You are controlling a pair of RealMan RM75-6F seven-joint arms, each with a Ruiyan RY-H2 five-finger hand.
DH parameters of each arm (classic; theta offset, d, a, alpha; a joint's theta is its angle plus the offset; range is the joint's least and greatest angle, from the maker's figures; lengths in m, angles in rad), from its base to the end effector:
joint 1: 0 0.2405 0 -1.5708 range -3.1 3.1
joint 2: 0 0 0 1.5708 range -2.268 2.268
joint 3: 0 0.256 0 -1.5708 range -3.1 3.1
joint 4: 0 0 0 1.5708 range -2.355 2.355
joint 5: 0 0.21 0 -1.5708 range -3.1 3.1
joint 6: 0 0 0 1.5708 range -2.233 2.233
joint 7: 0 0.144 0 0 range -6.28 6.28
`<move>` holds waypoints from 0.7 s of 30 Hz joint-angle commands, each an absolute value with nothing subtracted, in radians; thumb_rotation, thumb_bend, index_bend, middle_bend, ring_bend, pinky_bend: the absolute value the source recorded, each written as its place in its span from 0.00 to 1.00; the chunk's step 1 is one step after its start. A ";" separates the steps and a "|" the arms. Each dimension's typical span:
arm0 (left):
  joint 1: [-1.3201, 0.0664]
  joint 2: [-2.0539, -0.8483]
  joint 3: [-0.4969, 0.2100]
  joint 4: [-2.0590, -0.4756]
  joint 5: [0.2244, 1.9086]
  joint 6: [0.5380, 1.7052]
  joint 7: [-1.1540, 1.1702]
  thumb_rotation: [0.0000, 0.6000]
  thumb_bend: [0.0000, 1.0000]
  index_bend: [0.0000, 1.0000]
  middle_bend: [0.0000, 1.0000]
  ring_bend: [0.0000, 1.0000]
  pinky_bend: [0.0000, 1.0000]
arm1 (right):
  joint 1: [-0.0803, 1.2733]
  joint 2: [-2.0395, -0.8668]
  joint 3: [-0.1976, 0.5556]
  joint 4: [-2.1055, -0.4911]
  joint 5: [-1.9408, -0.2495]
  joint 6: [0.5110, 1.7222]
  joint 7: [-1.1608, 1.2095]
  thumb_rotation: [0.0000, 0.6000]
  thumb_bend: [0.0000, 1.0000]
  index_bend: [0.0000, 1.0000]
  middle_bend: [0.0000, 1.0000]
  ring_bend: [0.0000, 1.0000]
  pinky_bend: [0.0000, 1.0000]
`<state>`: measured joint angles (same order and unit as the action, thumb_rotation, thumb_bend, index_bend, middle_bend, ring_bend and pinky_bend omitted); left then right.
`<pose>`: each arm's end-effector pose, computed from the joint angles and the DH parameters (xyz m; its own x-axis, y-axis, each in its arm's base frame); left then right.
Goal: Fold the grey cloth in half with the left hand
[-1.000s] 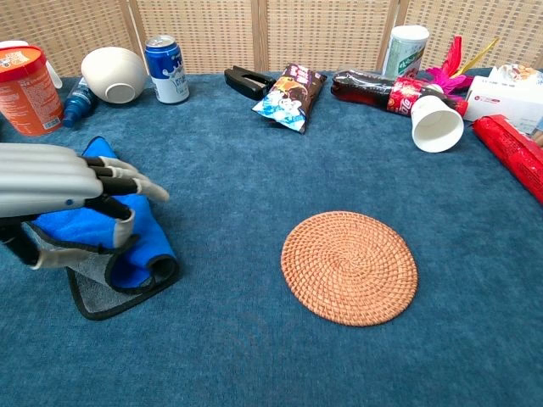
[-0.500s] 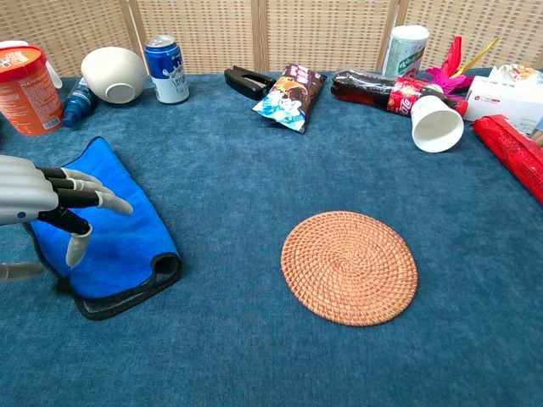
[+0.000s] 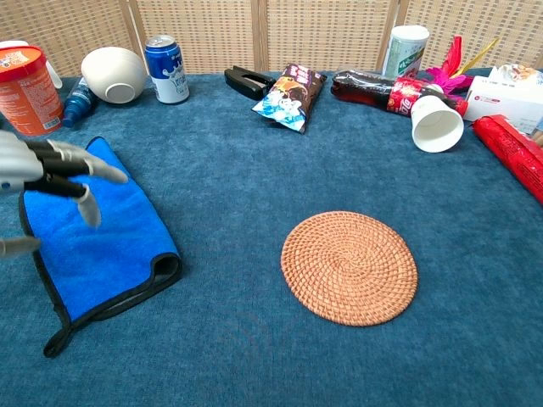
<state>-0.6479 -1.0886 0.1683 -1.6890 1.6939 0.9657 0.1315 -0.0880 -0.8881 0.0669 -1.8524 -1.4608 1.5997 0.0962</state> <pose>-0.2179 0.2497 0.0674 0.7496 0.2797 0.5998 0.5921 -0.6885 -0.4188 -0.2998 -0.1304 0.2264 0.3082 0.0744 0.9484 -0.9417 0.1651 0.2931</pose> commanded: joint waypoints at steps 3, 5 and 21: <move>-0.589 -1.111 0.128 -1.642 1.618 1.027 0.165 1.00 0.49 0.24 0.00 0.00 0.05 | -0.090 -0.886 0.065 -1.854 -1.467 1.604 0.100 1.00 0.00 0.00 0.00 0.00 0.00; -0.576 -1.112 0.117 -1.639 1.582 1.030 0.186 1.00 0.46 0.22 0.00 0.00 0.04 | -0.091 -0.886 0.065 -1.854 -1.469 1.606 0.100 1.00 0.00 0.00 0.00 0.00 0.00; -0.380 -1.075 0.078 -1.689 1.451 1.277 0.180 1.00 0.07 0.00 0.00 0.00 0.00 | -0.103 -0.881 0.063 -1.859 -1.493 1.637 0.109 1.00 0.00 0.00 0.00 0.00 0.00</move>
